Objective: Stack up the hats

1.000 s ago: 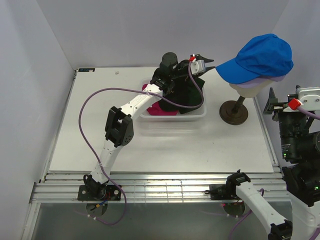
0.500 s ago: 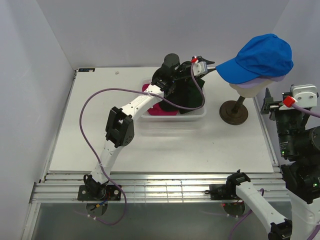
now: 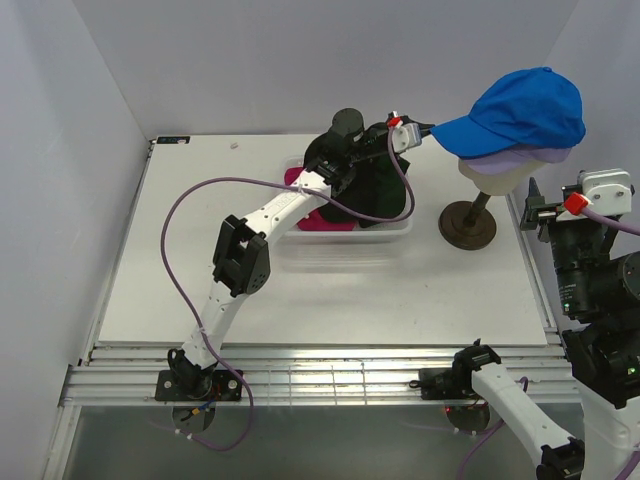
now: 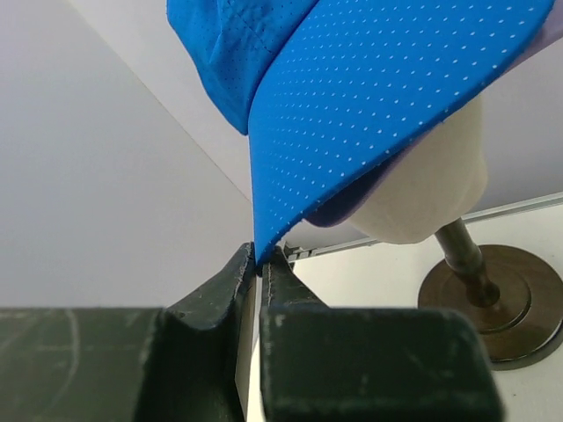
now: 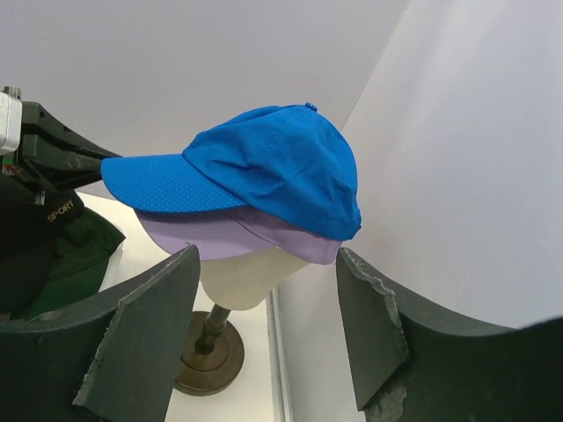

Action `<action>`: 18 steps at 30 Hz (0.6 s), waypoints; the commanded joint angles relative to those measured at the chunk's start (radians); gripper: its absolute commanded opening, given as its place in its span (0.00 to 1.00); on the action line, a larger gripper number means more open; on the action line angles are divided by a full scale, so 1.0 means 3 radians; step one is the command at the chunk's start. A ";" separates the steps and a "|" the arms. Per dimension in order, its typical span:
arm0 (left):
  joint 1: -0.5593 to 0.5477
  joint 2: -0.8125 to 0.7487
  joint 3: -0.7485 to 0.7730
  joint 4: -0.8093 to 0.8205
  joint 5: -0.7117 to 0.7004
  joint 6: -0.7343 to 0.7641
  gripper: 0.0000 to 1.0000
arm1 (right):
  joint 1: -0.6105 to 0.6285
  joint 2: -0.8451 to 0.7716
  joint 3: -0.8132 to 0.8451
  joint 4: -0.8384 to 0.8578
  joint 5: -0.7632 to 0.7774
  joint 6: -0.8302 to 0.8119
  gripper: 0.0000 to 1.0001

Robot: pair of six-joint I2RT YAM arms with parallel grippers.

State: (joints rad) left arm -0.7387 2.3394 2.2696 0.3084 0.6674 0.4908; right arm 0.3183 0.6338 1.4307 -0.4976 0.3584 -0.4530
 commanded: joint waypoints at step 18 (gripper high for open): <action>-0.0125 -0.0378 0.0084 -0.0184 -0.0389 0.0803 0.03 | 0.0008 0.0014 0.0063 0.0028 -0.0039 0.0032 0.69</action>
State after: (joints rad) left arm -0.7578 2.3249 2.2696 0.2722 0.5812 0.6556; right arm 0.3183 0.6338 1.4307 -0.5003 0.3553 -0.4522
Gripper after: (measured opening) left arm 0.142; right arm 0.688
